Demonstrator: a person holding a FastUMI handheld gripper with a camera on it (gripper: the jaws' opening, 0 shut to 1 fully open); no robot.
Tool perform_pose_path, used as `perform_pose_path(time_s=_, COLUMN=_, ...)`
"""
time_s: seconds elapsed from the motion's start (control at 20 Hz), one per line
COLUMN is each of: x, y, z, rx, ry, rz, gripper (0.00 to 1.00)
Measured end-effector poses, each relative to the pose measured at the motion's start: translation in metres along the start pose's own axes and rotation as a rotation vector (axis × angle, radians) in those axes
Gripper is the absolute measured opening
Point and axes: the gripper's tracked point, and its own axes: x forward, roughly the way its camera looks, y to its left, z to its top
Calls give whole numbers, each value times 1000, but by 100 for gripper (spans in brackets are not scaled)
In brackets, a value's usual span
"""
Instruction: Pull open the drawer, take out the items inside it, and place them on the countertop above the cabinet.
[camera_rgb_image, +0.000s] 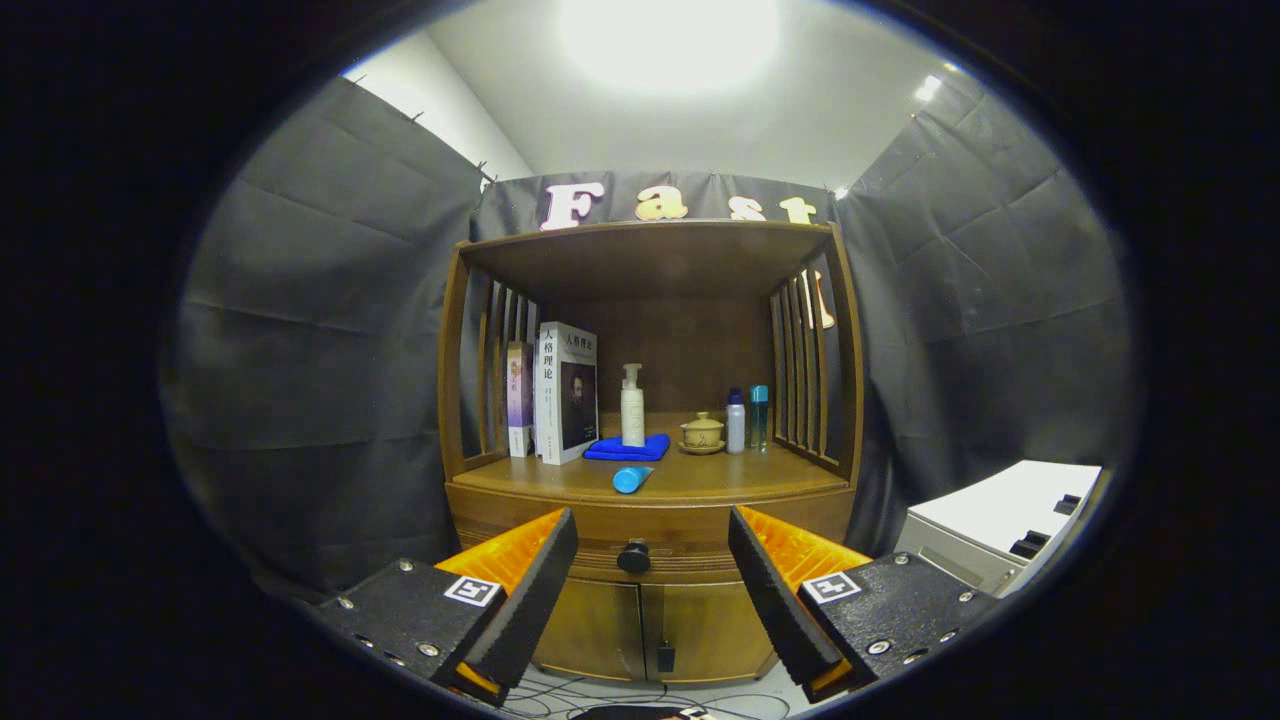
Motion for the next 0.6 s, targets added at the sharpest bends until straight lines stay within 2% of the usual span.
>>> perform_pose_path(time_s=0.6, x=1, y=-5, z=-9, rx=11, ry=25, rz=2, gripper=94)
